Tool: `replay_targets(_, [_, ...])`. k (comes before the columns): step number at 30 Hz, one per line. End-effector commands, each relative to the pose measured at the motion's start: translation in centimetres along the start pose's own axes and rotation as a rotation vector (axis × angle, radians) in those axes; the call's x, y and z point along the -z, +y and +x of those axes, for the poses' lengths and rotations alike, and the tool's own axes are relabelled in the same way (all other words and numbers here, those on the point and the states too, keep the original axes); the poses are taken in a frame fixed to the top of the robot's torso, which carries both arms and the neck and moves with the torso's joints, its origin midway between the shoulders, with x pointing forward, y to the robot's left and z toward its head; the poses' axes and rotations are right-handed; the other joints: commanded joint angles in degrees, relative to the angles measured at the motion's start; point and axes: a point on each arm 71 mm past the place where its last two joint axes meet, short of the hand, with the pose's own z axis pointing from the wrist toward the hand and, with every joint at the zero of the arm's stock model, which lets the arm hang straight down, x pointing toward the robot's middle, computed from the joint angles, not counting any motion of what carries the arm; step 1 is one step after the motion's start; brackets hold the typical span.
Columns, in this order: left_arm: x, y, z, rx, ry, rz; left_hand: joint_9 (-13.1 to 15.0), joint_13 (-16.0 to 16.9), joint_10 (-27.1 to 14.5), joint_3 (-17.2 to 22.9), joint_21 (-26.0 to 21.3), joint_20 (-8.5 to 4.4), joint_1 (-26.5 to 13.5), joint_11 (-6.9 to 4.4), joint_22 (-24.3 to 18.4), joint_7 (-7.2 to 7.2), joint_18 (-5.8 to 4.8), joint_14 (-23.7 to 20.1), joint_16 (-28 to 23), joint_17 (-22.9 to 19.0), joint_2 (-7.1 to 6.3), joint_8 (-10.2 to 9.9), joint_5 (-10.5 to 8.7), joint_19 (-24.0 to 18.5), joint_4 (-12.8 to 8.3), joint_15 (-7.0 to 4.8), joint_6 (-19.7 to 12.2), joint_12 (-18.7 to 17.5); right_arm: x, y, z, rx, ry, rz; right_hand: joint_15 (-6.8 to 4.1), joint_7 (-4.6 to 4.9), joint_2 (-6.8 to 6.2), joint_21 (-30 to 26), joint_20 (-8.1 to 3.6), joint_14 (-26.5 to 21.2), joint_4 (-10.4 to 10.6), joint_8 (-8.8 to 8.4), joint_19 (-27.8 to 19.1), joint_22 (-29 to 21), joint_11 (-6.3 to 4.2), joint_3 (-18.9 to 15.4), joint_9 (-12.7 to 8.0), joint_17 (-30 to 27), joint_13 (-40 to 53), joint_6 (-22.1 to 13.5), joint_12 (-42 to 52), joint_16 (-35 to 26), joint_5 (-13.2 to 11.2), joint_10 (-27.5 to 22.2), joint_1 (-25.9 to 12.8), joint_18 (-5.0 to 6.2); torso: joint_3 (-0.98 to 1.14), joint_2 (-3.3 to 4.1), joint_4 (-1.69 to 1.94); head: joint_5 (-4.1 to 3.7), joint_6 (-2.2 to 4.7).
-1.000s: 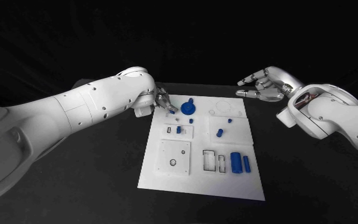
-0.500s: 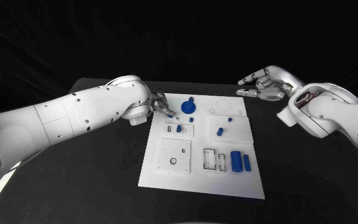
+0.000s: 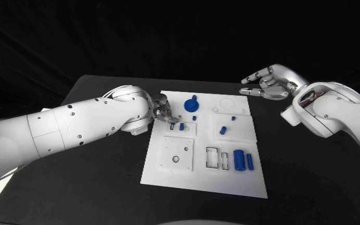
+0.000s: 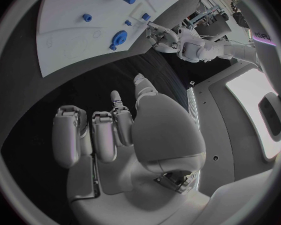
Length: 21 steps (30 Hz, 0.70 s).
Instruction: Assemble the parts on the task board
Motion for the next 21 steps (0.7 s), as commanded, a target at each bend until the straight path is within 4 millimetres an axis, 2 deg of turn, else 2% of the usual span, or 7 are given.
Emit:
replay_targets(1, [0.16, -0.26, 0.03, -0.042, -0.046, 0.0, 0.06, 0.18, 0.57, 6.3, 0.32, -0.11, 0.07, -0.1, 2.98, -0.55, -1.14, 6.03, 0.18, 15.1, -0.48, 0.26, 0.1, 2.35, -5.89, 0.08, 0.37, 0.36, 0.0, 0.04, 0.24, 0.004, 0.018, -0.005, 0.08, -0.12, 0.37, -0.35, 0.04, 4.31, -0.15, 0.2, -0.41, -0.04, 0.08, -0.27, 0.09, 8.19, 6.85, -0.31, -0.31, -0.37, -0.08, -0.21, 0.0, 0.7, 0.04, 0.03, -0.14, 0.11, -0.1])
replay_targets(13, [0.17, -0.08, 0.46, -0.093, -0.012, -0.035, 0.11, 0.45, 0.78, 6.7, 0.86, -0.14, -0.13, -0.15, 3.64, -0.61, -1.29, 6.03, 0.18, 15.1, -0.73, 0.3, 0.07, 2.57, -5.96, 0.04, 0.49, 0.61, 0.03, 0.02, 0.31, 0.003, 0.019, -0.005, 0.08, -0.12, 0.37, -0.35, 0.04, 4.31, -0.15, 0.2, -0.41, -0.04, 0.08, -0.27, 0.09, 8.19, 6.85, -0.31, -0.31, -0.37, -0.08, -0.21, 0.0, 0.7, 0.12, 0.05, -0.13, -0.01, -0.54])
replay_targets(21, [-0.11, 0.11, 0.5, -0.119, -0.009, -0.058, 0.12, 0.51, 0.84, 6.82, 0.92, -0.15, -0.18, -0.16, 3.71, -0.62, -1.3, 6.03, 0.18, 15.1, -0.77, 0.31, 0.07, 2.59, -5.99, 0.02, 0.5, 0.67, 0.04, 0.05, 0.32, 0.003, 0.019, -0.006, 0.08, -0.12, 0.37, -0.35, 0.04, 4.31, -0.15, 0.2, -0.41, -0.04, 0.08, -0.27, 0.09, 8.19, 6.85, -0.31, -0.31, -0.37, -0.08, -0.21, 0.0, 0.7, 0.07, 0.03, -0.13, -0.06, -0.69])
